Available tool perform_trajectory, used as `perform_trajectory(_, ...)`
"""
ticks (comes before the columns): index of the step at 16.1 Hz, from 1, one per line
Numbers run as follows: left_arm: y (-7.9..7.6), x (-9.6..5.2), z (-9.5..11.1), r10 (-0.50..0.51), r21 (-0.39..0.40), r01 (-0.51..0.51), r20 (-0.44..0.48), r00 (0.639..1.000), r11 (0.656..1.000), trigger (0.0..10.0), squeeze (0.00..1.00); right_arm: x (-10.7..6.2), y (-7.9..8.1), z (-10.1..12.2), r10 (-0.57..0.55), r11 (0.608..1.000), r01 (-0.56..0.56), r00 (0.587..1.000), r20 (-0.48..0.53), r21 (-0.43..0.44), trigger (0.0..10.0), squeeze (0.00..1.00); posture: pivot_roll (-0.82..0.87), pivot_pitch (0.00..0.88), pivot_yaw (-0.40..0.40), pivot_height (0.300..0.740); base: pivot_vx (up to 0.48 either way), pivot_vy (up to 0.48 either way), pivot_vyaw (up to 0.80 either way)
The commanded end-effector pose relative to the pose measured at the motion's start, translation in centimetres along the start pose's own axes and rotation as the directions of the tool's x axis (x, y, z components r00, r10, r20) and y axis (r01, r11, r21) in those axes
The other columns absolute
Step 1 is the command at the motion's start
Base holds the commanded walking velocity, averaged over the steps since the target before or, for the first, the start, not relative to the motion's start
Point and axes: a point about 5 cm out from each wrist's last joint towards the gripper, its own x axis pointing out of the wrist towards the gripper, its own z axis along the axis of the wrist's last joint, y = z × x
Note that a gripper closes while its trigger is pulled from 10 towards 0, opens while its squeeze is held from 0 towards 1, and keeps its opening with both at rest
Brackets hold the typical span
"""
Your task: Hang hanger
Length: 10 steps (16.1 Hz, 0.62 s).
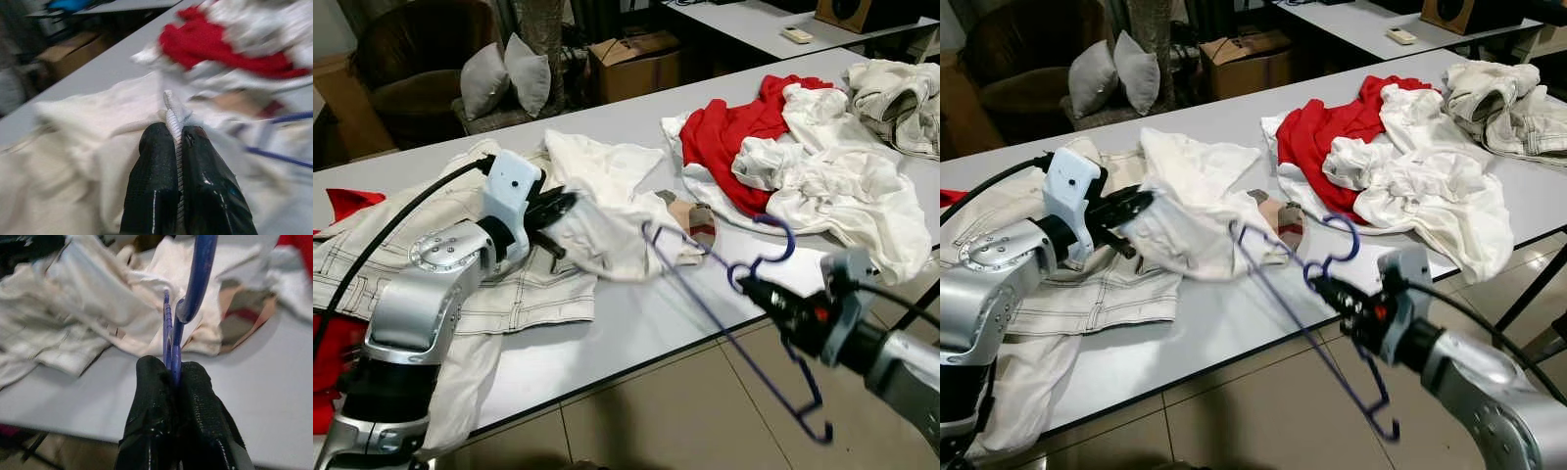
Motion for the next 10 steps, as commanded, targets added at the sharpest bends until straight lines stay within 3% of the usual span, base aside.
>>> perform_trajectory(1, 0.8, 0.0, -0.2, 0.068, 0.032, -0.067, -0.02, 0.998, 0.997, 0.0, 0.0, -0.2, 0.8, 0.0, 0.067, 0.998, -0.067, 0.997, -0.027, -0.001, 10.0, 0.0, -0.19, 0.0, 0.115, 0.74, 0.0, 0.0, 0.0)
perform_trajectory(3, 1.4, 0.2, -0.2, 0.114, 0.056, -0.112, -0.028, 0.993, 0.992, 0.0, 0.0, -0.5, 1.2, -0.3, 0.107, 0.994, -0.107, 0.993, -0.058, 0.004, 10.0, 0.0, -0.19, 0.0, 0.113, 0.74, 0.0, 0.0, 0.0)
perform_trajectory(5, 1.2, 0.4, 0.0, 0.096, 0.057, -0.095, -0.02, 0.995, 0.994, 0.0, 0.0, -0.5, 0.3, 0.1, 0.036, 0.999, -0.036, 0.999, -0.039, -0.001, 10.0, 0.0, -0.19, 0.0, 0.113, 0.74, 0.0, 0.0, 0.0)
perform_trajectory(8, 0.5, 0.4, 0.0, 0.061, 0.069, -0.059, -0.02, 0.998, 0.996, 0.0, 0.0, -0.5, 0.0, 0.1, 0.02, 1.0, -0.02, 1.0, -0.015, 0.021, 10.0, 0.0, -0.19, 0.0, 0.12, 0.74, 0.0, 0.0, 0.0)
perform_trajectory(10, -0.1, 0.0, 0.3, 0.01, 0.086, -0.008, -0.016, 1.0, 0.996, 0.0, 0.0, -0.1, -0.8, -0.2, -0.042, 0.997, 0.042, 0.999, 0.002, 0.07, 10.0, 0.0, -0.19, 0.0, 0.121, 0.74, 0.0, 0.0, 0.0)
